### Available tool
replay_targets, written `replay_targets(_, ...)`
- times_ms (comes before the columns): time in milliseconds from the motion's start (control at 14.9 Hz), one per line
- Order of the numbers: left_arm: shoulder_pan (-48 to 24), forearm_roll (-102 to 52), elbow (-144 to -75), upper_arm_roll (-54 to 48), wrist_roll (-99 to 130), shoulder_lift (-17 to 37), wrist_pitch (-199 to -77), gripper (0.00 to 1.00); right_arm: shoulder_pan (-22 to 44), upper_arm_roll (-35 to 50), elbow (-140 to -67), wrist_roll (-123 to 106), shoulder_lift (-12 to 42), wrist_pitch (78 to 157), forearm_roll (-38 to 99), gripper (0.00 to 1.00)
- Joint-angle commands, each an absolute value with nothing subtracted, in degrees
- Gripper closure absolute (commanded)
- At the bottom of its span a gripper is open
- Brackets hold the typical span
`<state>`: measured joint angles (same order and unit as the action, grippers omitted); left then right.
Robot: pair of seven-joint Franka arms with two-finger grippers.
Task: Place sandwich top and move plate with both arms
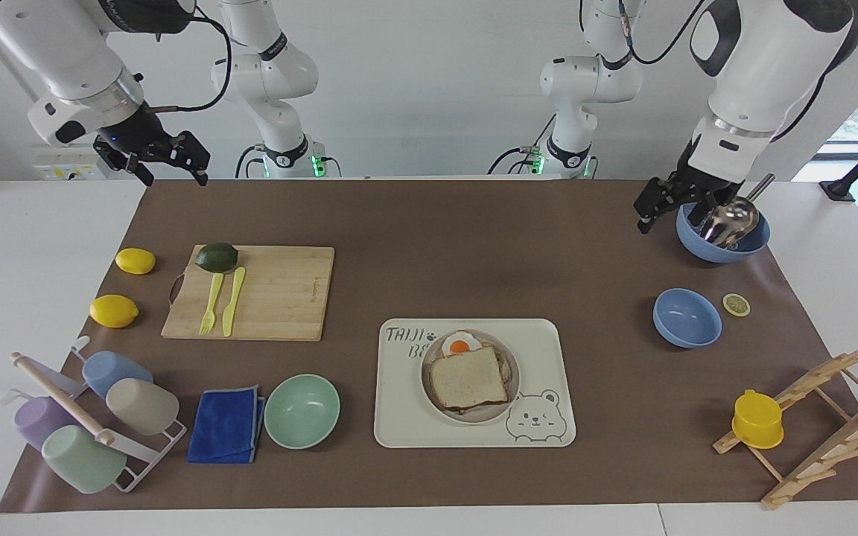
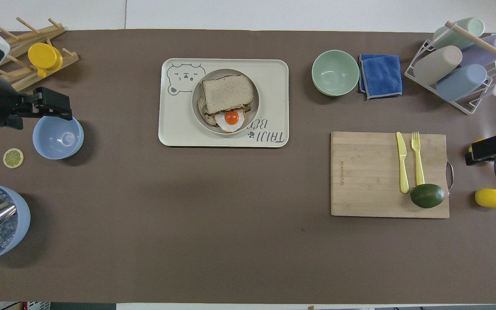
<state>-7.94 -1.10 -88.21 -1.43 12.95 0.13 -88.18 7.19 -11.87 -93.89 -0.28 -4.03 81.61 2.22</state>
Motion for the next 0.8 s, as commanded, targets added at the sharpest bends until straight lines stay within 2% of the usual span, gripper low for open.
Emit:
replay_targets(0,-8.17,0.18,-90.26,-1.58,10.37,-4.12,-80.80,0.00,6.77,-11.43,-94.83,-0.79,-5.10,81.47,2.20,0.00)
replay_targets(268,-8.09,0.00,-92.81,-1.67,9.59,-5.45,-78.92,0.00,6.77,-11.43,-94.75,-0.79,-5.10,81.39,2.20,0.00)
replay_targets(469,-7.39,-0.61,-92.11,-1.49,8.52,-3.70,-85.50,0.00,6.77,-11.43,-94.75,-0.79,-5.10,81.47,2.20,0.00)
replay_targets(737,-6.59,-2.55,-89.30,-1.49,8.70,-3.08,-81.84,0.00,6.77,-11.43,-94.83,-0.79,-5.10,81.39,2.20,0.00)
